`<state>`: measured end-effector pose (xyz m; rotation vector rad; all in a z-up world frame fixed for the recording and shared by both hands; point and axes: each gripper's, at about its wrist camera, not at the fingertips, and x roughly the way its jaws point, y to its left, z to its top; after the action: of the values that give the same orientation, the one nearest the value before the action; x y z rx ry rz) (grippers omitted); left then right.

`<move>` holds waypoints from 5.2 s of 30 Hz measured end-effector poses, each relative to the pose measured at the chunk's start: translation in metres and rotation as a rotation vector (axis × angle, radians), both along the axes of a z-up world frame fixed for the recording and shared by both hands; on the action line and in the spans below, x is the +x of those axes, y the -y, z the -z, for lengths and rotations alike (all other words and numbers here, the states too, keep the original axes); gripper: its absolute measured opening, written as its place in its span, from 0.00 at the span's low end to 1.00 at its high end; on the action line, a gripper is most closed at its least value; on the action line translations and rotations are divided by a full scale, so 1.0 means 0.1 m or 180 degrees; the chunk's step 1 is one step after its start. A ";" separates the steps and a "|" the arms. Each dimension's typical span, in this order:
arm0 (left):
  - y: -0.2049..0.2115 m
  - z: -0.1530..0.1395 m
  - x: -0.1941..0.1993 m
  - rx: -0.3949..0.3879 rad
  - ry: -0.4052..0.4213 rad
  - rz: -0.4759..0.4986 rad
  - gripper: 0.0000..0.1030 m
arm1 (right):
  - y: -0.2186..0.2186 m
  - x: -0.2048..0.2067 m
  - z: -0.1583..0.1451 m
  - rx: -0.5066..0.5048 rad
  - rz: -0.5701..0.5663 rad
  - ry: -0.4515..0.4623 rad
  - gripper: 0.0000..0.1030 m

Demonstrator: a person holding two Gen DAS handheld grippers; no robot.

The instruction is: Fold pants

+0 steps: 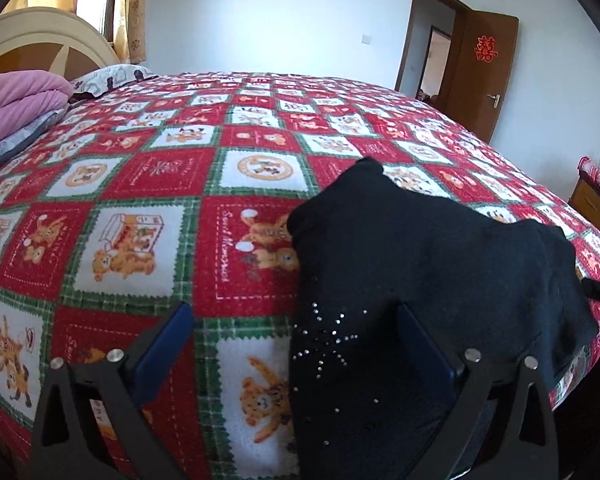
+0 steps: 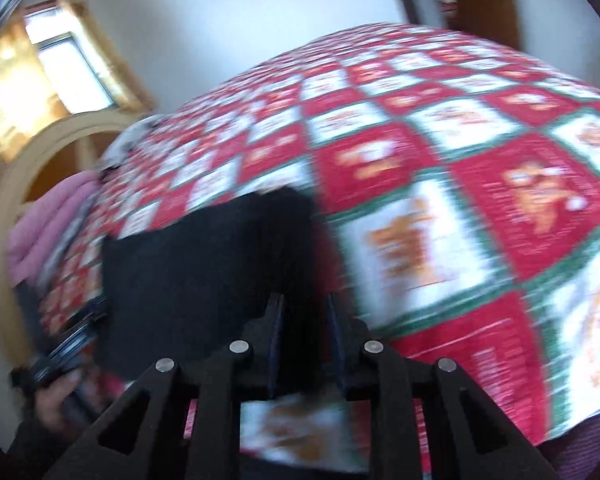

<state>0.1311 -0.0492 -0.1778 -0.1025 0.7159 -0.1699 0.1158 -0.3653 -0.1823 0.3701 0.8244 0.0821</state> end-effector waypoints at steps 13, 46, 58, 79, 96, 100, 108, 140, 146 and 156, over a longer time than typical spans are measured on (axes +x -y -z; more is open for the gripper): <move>0.06 -0.01 -0.03 0.0091 0.0098 0.0022 1.00 | -1.32 -0.23 -0.08 -0.0989 -0.1162 0.0418 0.46; 0.05 0.06 -0.01 0.0027 0.0036 0.0117 1.00 | -0.53 0.00 0.07 -0.0931 -0.0582 -0.0180 0.63; -0.01 0.03 -0.03 -0.0009 0.0005 0.0132 1.00 | -0.47 -0.09 -0.08 -0.1040 -0.0429 -0.0021 0.63; -0.02 -0.03 -0.02 0.0107 0.0086 0.0060 1.00 | -0.60 0.17 -0.20 -0.0813 -0.0389 0.0285 0.65; 0.15 -0.02 0.03 0.0102 0.0064 0.0235 1.00 | -0.45 0.38 0.01 -0.0713 -0.0371 0.0055 0.67; 0.19 -0.02 0.08 0.0065 0.0053 0.0311 1.00 | -0.43 0.36 0.04 -0.0521 -0.0417 0.0043 0.63; 0.19 0.04 0.18 -0.0030 0.0015 0.0432 1.00 | -0.30 0.40 0.13 -0.0155 -0.0392 -0.0025 0.60; 0.10 -0.16 0.04 -0.0639 0.0080 0.0786 0.14 | -0.34 0.20 -0.04 0.0211 -0.0558 0.0308 0.26; 0.00 -0.30 -0.02 -0.0744 0.0146 0.0752 0.12 | -0.46 0.12 -0.22 0.0105 -0.0625 0.0522 0.26; -0.30 -0.53 0.04 -0.0579 0.0354 0.0588 0.12 | -0.70 0.43 -0.38 0.0119 -0.0807 0.0527 0.26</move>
<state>0.1353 -0.0190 -0.1245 -0.1991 0.5976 -0.4147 0.1586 -0.2949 -0.1443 0.2882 0.7031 0.3600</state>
